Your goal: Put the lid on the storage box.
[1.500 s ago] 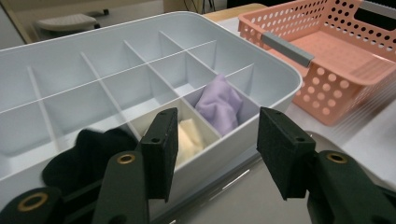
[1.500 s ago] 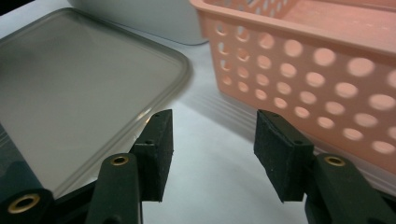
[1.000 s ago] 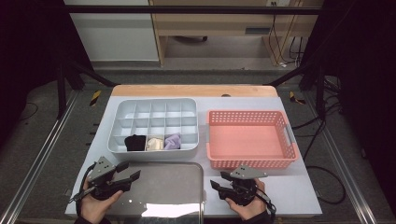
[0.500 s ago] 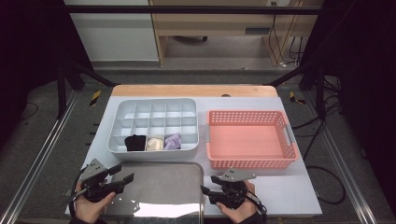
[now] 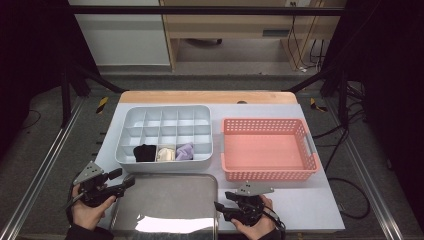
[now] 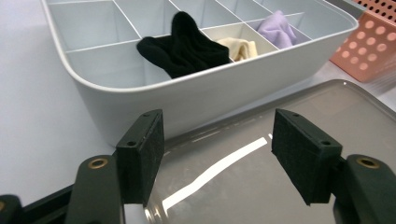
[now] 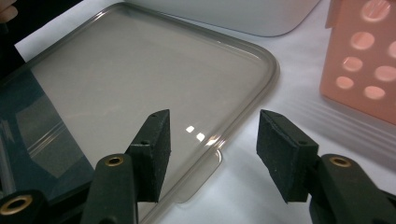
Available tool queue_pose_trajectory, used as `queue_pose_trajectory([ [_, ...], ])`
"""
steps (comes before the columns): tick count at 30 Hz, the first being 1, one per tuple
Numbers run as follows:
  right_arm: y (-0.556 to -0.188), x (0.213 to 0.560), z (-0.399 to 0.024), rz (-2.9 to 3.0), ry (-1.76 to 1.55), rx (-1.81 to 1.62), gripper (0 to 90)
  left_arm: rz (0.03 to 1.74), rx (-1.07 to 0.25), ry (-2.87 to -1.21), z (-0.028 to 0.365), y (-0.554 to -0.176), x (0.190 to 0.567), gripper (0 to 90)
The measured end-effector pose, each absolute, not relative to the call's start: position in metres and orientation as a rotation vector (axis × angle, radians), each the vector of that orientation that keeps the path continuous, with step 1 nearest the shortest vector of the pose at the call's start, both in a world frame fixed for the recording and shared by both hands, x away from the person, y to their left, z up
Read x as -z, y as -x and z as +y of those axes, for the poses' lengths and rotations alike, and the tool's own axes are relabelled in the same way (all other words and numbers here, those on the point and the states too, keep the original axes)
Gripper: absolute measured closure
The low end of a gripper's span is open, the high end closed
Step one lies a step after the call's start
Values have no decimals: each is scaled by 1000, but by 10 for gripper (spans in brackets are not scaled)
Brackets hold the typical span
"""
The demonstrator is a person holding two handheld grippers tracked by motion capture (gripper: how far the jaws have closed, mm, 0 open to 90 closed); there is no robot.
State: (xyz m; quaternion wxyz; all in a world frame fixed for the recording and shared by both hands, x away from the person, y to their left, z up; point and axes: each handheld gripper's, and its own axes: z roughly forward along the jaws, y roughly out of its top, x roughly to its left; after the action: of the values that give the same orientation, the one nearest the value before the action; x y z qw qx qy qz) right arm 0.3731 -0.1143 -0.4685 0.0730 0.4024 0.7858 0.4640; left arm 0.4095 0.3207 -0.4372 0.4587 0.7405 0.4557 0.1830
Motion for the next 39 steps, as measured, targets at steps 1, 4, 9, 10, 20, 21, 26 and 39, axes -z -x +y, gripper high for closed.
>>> queue_pose_trajectory([
  [1,-372,468,-114,2358,-1212,-1395,455,1123,-456,-1825,321,-411,437,335],
  [4,-371,468,-114,2353,-1217,-1397,454,1130,-438,-1820,325,-414,436,335],
  [9,-368,469,-115,2354,-1244,-1398,473,1139,-433,-1832,331,-415,436,335],
  [10,-368,469,-116,2354,-1241,-1399,470,1140,-434,-1833,332,-415,436,334],
  [20,-369,474,-110,2380,-1246,-1391,458,1177,-443,-1872,343,-421,437,328],
  [21,-369,475,-110,2383,-1249,-1387,457,1185,-445,-1870,345,-420,438,325],
  [26,-368,477,-110,2379,-1268,-1393,460,1191,-438,-1880,347,-402,445,325],
  [39,-359,481,-113,2359,-1387,-1451,576,1282,-331,-1900,356,-356,466,361],
])
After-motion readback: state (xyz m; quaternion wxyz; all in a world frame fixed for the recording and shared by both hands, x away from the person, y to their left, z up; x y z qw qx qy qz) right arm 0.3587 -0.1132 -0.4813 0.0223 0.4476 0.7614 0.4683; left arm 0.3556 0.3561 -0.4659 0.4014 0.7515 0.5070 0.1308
